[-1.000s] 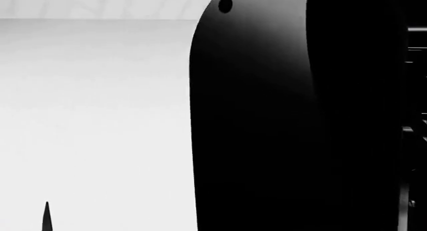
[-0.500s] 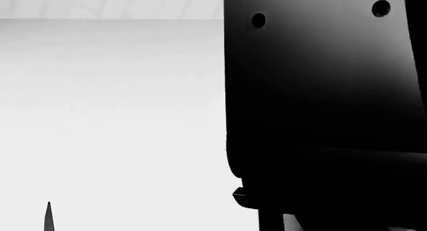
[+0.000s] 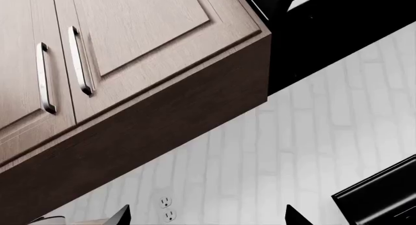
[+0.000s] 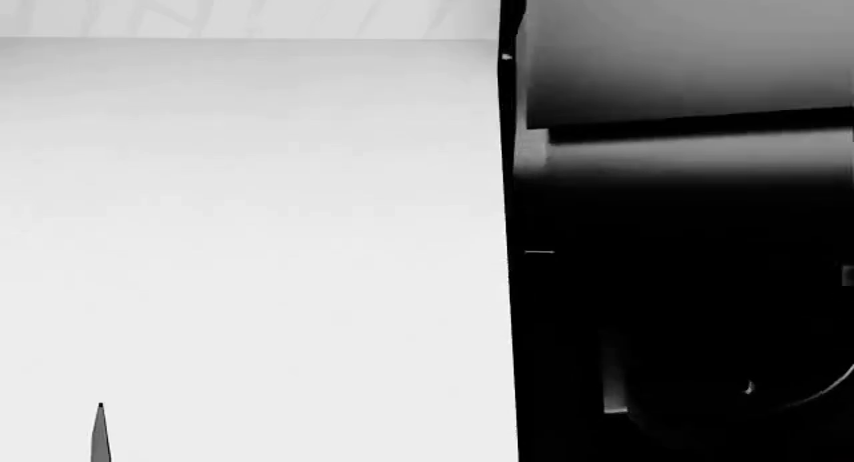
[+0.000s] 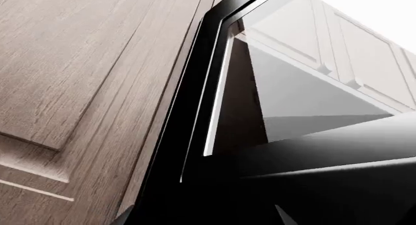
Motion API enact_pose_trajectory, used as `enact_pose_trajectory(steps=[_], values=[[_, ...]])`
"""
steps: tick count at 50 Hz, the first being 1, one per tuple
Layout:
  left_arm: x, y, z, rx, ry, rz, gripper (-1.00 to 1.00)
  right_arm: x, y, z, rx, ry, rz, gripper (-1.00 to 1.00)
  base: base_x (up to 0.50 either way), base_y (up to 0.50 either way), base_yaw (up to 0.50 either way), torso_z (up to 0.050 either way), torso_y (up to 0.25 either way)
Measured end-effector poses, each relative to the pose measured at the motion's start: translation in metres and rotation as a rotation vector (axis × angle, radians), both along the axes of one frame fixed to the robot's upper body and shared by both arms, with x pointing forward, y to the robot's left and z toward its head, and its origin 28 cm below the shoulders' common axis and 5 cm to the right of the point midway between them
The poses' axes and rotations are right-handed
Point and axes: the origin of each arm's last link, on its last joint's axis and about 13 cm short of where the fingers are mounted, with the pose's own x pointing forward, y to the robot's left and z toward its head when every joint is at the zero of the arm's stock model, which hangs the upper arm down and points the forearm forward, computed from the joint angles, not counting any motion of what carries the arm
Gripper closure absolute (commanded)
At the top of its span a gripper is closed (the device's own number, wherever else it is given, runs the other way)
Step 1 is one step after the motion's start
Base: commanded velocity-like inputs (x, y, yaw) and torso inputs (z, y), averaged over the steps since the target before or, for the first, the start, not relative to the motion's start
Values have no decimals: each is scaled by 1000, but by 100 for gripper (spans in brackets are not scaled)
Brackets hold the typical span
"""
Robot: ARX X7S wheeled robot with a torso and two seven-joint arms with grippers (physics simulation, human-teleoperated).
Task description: Close the microwave door
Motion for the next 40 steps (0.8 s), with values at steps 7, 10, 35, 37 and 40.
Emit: enact_pose_trajectory(steps=[7, 10, 35, 37, 40], values=[[0, 0, -1, 1, 1, 0, -100, 5, -6, 5, 17, 22, -17, -100, 0, 0, 0, 0, 0], [0, 0, -1, 1, 1, -1, -100, 7, -8, 7, 25, 27, -23, -100, 0, 0, 0, 0, 0], [0, 1, -3, 2, 0, 0, -100, 22, -22, 12, 106, 95, 12, -100, 0, 0, 0, 0, 0], [0, 1, -3, 2, 0, 0, -100, 23, -23, 13, 112, 101, 16, -100, 0, 0, 0, 0, 0], [1, 1, -3, 1, 0, 0, -100, 24, -24, 14, 119, 108, 20, -100, 0, 0, 0, 0, 0]])
